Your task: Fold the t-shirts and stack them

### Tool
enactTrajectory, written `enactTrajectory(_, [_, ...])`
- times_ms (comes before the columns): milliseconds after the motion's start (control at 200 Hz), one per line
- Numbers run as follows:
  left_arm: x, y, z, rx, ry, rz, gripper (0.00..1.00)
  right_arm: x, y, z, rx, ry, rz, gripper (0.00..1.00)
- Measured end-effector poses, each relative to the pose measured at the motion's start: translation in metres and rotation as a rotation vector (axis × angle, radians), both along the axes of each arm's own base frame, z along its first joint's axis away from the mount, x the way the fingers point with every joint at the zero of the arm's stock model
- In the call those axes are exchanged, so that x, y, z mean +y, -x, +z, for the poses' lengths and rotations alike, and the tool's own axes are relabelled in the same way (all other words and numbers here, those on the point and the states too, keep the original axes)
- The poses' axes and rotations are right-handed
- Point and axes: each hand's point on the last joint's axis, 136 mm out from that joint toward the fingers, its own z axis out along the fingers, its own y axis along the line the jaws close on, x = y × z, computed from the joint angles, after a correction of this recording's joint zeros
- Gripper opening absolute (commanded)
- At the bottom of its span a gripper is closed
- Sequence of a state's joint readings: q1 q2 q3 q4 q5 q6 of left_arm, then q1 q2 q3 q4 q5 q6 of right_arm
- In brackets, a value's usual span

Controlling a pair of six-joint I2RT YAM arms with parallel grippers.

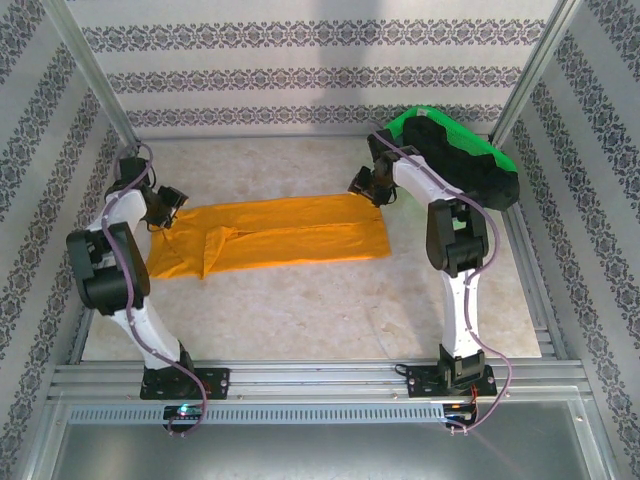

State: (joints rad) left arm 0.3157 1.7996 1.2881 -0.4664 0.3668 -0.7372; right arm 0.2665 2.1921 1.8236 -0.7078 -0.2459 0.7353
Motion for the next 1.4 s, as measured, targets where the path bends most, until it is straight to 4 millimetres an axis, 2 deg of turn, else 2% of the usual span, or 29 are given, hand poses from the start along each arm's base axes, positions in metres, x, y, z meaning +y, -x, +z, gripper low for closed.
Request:
enactTrajectory(65, [-0.017,0.004,0.011,-0.033,-0.012,-0.067,0.49,0.009,0.009,0.026,-0.055,-0.029,0.041,0.47])
enactTrajectory(130, [-0.031,0.008,0.007,-0.035,-0.008,-0.124,0.49,0.021,0.020,0.054,-0.115,-0.061,0.086,0.49])
enactTrajectory(235, [-0.042,0.016,-0.018,0.015,-0.004,-0.184,0.50,0.042,0.041,0.087,-0.189,-0.109,0.160,0.50])
enactTrajectory(350, [-0.046,0.021,-0.045,0.070,-0.003,-0.228,0.50,0.062,0.061,0.103,-0.228,-0.150,0.226,0.51])
enactTrajectory(455, [-0.056,0.021,-0.059,0.086,-0.009,-0.272,0.51,0.073,0.082,0.101,-0.214,-0.171,0.268,0.52])
enactTrajectory(645, [-0.077,0.018,-0.062,0.069,-0.023,-0.330,0.49,0.071,0.099,0.086,-0.171,-0.171,0.276,0.52])
enactTrajectory(914, [-0.084,0.026,-0.062,0.076,-0.064,-0.360,0.44,0.071,0.101,0.087,-0.181,-0.178,0.278,0.51])
enactTrajectory(1179, [-0.097,0.028,-0.052,0.072,-0.124,-0.402,0.44,0.073,0.100,0.088,-0.186,-0.190,0.283,0.51])
enactTrajectory(1404, [-0.109,0.036,-0.053,0.101,-0.156,-0.453,0.25,0.071,0.105,0.080,-0.165,-0.185,0.279,0.51])
